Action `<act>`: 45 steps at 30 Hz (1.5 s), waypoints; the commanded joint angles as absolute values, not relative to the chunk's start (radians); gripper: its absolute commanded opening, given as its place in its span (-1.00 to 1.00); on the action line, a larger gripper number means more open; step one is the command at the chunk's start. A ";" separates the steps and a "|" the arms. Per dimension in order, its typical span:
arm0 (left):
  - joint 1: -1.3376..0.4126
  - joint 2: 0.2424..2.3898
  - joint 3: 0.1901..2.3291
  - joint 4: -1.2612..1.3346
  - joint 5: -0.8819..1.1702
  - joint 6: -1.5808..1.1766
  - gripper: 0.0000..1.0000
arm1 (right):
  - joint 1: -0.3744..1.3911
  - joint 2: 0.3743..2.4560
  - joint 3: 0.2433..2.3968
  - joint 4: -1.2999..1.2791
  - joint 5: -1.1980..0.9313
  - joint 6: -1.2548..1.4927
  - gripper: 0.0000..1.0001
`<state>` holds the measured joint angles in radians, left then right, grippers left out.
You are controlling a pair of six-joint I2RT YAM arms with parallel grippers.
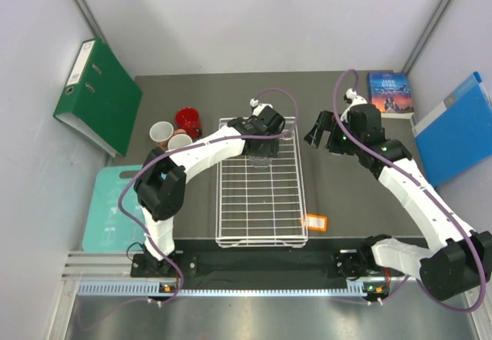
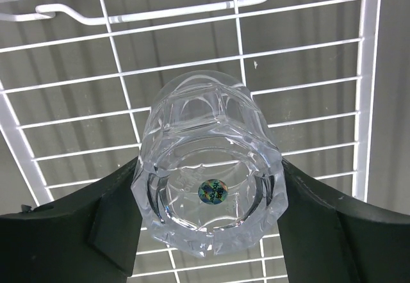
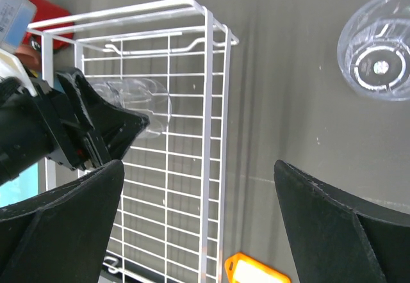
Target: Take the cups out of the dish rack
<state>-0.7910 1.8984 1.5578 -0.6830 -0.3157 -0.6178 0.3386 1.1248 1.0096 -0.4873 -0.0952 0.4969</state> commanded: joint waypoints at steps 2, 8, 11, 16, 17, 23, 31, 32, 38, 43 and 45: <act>-0.793 1.881 1.589 -0.655 -0.354 -0.597 -0.58 | 0.353 1.083 1.008 -0.439 -0.104 0.480 0.99; -0.790 1.790 1.629 -0.672 -0.350 -0.578 -1.00 | 0.360 1.048 1.003 -0.439 -0.062 0.483 0.99; -0.784 1.680 1.588 -0.556 -0.289 -0.586 -1.00 | 0.367 0.994 0.953 -0.369 -0.055 0.506 0.99; -0.683 1.527 1.451 -0.274 0.131 -0.719 -1.00 | 0.367 0.870 0.798 -0.158 -0.153 0.597 0.97; -0.649 1.522 1.413 -0.186 0.197 -0.750 -1.00 | 0.367 0.861 0.792 -0.120 -0.219 0.598 0.97; -0.578 1.531 1.238 0.260 0.593 -1.038 -1.00 | 0.367 0.877 0.805 -0.095 -0.345 0.592 0.96; -0.580 1.577 1.172 0.543 0.709 -1.227 -1.00 | 0.368 0.857 0.821 0.029 -0.420 0.643 0.96; -0.581 1.578 1.166 0.564 0.713 -1.238 -1.00 | 0.367 0.861 0.828 0.034 -0.422 0.647 0.96; -0.601 1.601 1.154 0.661 0.764 -1.313 -1.00 | 0.368 0.905 0.845 0.089 -0.445 0.658 0.92; -0.635 1.614 1.149 0.670 0.787 -1.310 -1.00 | 0.371 0.963 0.853 0.156 -0.479 0.690 0.50; -0.646 1.620 1.149 0.672 0.796 -1.307 -1.00 | 0.380 0.974 0.856 0.184 -0.482 0.695 0.39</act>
<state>-0.6037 1.6169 1.1477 0.5442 0.7174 -1.2858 0.3519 0.9443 0.8005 0.0555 -0.4519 0.6693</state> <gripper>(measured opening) 0.754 0.740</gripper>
